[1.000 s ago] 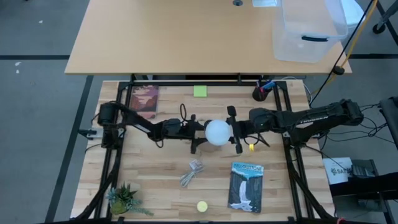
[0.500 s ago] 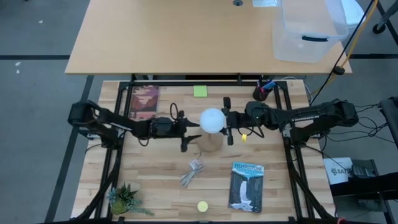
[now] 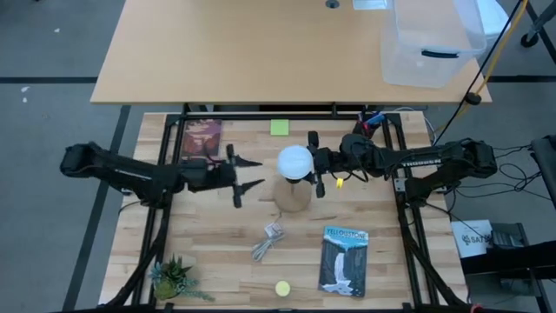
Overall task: Screw lightbulb
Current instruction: Insert the lightbulb into the lamp
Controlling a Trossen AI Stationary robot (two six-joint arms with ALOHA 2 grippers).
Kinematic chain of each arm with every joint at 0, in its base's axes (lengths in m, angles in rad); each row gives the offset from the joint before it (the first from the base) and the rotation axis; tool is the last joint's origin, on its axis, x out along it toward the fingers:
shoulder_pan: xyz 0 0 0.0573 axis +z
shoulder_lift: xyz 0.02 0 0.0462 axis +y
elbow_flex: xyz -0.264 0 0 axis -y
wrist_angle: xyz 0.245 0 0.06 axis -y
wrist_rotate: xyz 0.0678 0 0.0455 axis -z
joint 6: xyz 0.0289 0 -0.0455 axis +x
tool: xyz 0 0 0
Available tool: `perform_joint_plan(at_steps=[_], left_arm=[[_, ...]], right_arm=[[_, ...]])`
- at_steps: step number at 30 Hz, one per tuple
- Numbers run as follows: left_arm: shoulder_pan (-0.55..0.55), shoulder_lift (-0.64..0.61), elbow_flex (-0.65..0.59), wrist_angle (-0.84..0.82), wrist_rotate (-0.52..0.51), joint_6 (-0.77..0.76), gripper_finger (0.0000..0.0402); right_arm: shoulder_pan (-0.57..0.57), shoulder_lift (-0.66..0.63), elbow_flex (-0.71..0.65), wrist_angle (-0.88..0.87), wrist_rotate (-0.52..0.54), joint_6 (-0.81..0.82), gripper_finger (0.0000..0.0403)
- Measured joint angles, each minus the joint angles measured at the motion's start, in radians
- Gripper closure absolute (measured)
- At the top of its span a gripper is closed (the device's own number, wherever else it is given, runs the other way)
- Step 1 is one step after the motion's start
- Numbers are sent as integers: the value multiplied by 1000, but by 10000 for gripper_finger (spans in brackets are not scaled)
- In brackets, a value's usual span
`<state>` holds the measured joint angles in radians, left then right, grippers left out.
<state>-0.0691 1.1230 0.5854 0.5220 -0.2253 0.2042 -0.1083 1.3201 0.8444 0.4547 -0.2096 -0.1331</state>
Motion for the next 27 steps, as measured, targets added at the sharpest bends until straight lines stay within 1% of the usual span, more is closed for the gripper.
perform_joint_plan(at_steps=[3, 7, 12, 15, 18, 20, 25, 27], left_arm=[[7, -42, 1, 41, 14, 15, 172], [26, -46, 1, 97, 57, 15, 172], [38, -46, 31, 81, 56, 12, 172], [38, -46, 75, 43, 57, 30, 172], [38, -46, 135, -40, 59, 53, 172], [38, -46, 170, -87, 59, 68, 172], [38, -46, 230, -134, 65, 95, 172], [43, -38, 251, -156, 89, 97, 172]], right_arm=[[-5, 14, 0, 9, -10, 9, 246], [-5, 43, 0, 33, -34, 10, 248], [-15, 57, 0, 45, -35, 9, 244], [-27, 60, 0, 44, -34, 12, 246], [-36, 63, 0, 53, -35, 13, 248], [-42, 66, 0, 41, -55, 17, 247], [-43, 66, -1, 35, -69, 22, 246], [-43, 66, -1, 24, -81, 22, 247]])
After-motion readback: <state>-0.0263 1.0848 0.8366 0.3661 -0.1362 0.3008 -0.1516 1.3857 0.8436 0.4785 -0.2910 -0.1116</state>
